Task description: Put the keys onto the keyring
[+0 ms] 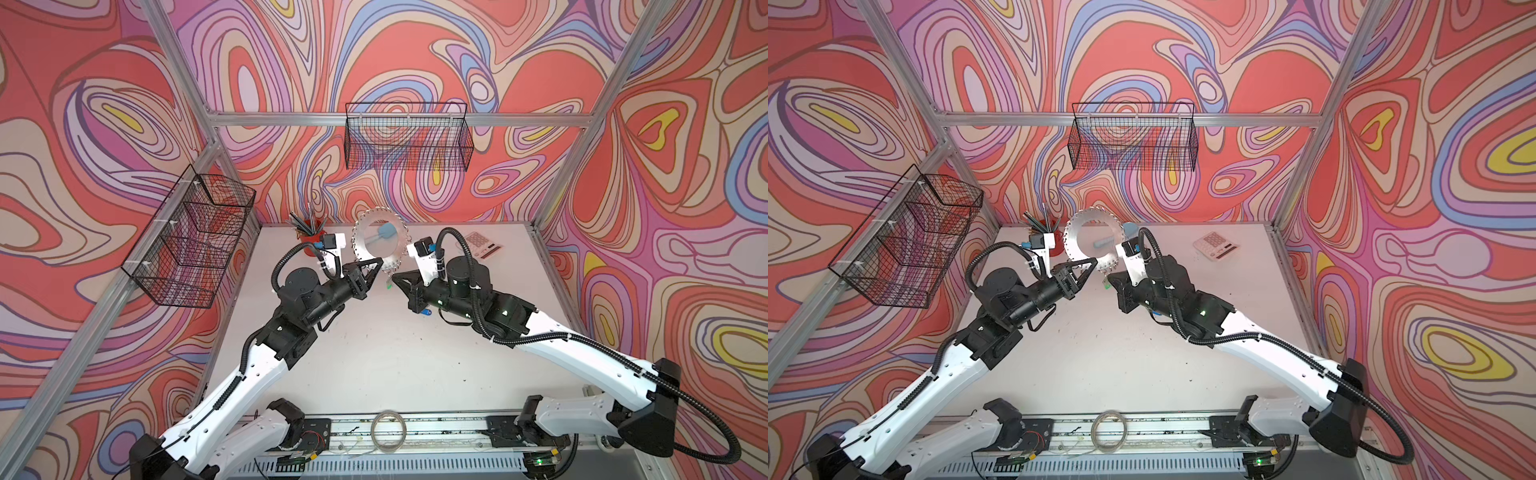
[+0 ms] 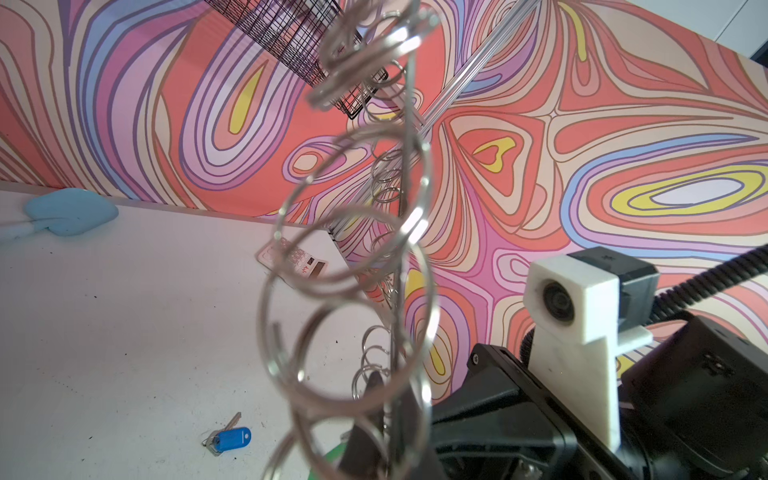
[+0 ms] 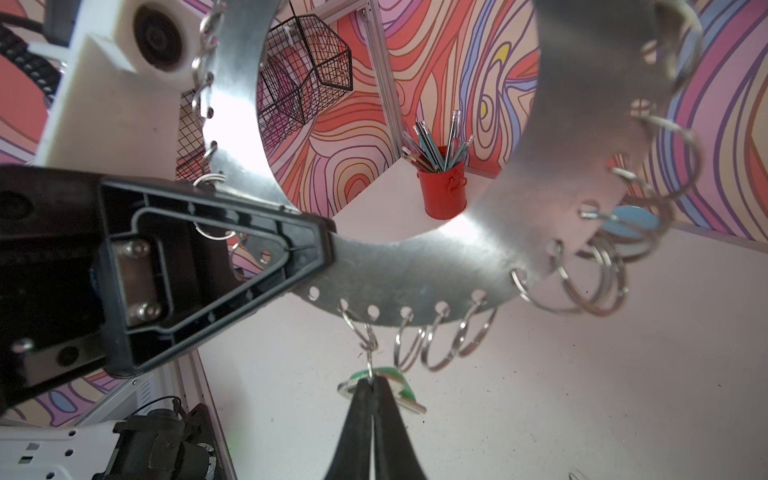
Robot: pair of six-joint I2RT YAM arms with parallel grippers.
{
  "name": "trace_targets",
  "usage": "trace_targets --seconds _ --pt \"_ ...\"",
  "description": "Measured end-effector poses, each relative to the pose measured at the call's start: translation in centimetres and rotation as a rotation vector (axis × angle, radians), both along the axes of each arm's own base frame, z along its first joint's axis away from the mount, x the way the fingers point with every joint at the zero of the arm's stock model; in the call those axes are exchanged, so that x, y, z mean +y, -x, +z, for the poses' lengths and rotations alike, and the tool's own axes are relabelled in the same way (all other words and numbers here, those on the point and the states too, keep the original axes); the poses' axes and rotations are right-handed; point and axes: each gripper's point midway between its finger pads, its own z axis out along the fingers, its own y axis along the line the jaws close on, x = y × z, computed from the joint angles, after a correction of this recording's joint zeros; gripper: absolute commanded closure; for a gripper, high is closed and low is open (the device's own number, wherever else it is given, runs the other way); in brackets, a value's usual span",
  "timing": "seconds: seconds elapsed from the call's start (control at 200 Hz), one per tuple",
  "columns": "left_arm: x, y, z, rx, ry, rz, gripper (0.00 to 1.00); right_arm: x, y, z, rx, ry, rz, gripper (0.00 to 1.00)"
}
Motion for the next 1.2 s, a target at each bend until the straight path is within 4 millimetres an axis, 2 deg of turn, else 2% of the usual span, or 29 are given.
trace_targets --seconds 0.486,0.546,0.616,0.666,0.781,0.972,1.087,1.197 --pt "0.0 0.0 -0.3 0.018 0.012 0.000 1.00 0.3 0.1 -1.1 0.044 -0.051 0.040 1.00" --pt "0.0 0.0 -0.3 0.024 0.019 0.000 1.00 0.4 0.3 -1.1 0.049 -0.059 0.055 0.80" --pt "0.1 0.0 -0.3 0.034 0.030 0.007 1.00 0.6 0.5 -1.0 0.055 -0.065 0.068 0.69" --pt "0.3 -0.2 -0.3 0.042 0.036 0.016 1.00 0.7 0.7 -1.0 0.047 -0.061 0.082 0.67" --pt "0.6 -0.5 -0.7 0.069 0.042 0.045 1.00 0.4 0.9 -0.6 0.030 -0.059 0.088 0.66" --pt "1.1 -1.0 -1.5 0.121 0.047 0.085 1.00 -0.5 1.6 1.5 -0.048 -0.060 0.095 0.70" --pt "1.3 -1.2 -1.5 0.138 0.063 0.100 1.00 -0.4 1.6 2.9 -0.091 -0.057 0.108 0.76" --pt "1.3 -1.2 -1.1 0.147 0.082 0.103 1.00 0.3 1.4 3.7 -0.119 -0.060 0.130 0.77"
